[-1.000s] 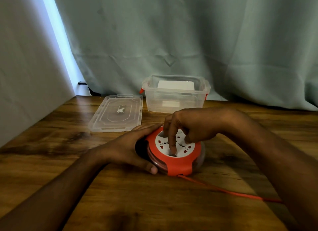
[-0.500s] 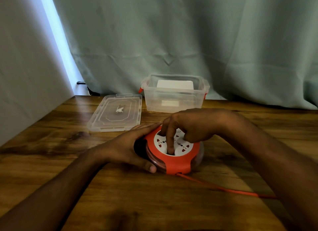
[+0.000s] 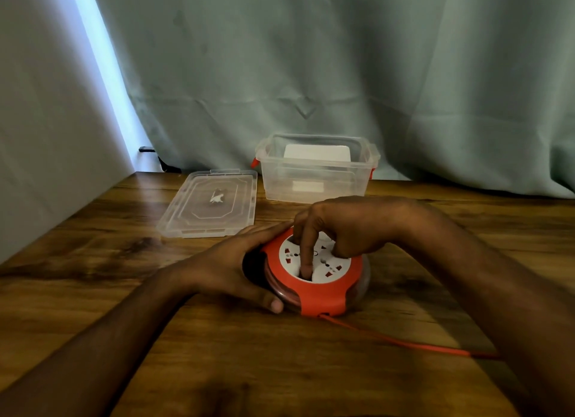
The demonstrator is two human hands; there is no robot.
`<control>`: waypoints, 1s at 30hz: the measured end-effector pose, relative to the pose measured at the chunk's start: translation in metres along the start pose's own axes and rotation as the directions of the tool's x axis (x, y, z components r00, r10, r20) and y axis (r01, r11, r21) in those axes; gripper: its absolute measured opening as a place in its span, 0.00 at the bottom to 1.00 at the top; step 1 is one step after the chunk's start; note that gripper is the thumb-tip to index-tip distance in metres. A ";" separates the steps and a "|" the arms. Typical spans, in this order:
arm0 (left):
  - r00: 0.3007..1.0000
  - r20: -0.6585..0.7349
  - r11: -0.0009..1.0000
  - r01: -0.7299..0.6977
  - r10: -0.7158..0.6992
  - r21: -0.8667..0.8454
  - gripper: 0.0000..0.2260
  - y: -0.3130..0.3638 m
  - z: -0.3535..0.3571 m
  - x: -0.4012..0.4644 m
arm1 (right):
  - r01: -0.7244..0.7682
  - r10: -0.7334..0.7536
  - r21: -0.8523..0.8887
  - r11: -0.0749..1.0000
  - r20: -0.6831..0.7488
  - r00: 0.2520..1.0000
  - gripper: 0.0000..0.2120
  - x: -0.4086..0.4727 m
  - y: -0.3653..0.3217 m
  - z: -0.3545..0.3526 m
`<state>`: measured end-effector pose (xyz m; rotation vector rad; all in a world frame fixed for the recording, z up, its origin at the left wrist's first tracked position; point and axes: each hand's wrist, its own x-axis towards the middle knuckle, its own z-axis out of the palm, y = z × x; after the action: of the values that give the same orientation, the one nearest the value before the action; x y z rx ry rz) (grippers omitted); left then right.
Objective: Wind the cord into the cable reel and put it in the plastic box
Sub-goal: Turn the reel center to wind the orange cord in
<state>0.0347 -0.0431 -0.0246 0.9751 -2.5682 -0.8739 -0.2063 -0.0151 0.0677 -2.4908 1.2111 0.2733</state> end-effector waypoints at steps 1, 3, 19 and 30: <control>1.000 0.004 1.000 0.001 -0.001 -0.002 0.55 0.000 0.000 0.000 | 0.007 -0.007 0.027 1.000 0.008 1.000 0.28 -0.001 0.001 0.000; 1.000 0.019 1.000 -0.001 0.001 -0.008 0.56 -0.001 -0.001 0.000 | 0.015 -0.018 0.072 0.997 0.034 0.999 0.29 -0.003 0.002 -0.001; 0.999 0.025 0.999 0.029 -0.030 0.027 0.60 -0.003 0.000 0.001 | -0.145 0.126 -0.052 0.988 -0.263 0.957 0.31 -0.006 0.002 0.020; 0.999 0.016 0.999 0.050 -0.051 0.015 0.54 -0.001 0.000 -0.002 | -0.418 0.394 0.075 0.905 -0.517 0.760 0.35 0.008 -0.012 0.041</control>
<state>0.0366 -0.0426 -0.0251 1.0454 -2.5774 -0.8813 -0.1928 0.0017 0.0301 -2.3822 1.9919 -0.3098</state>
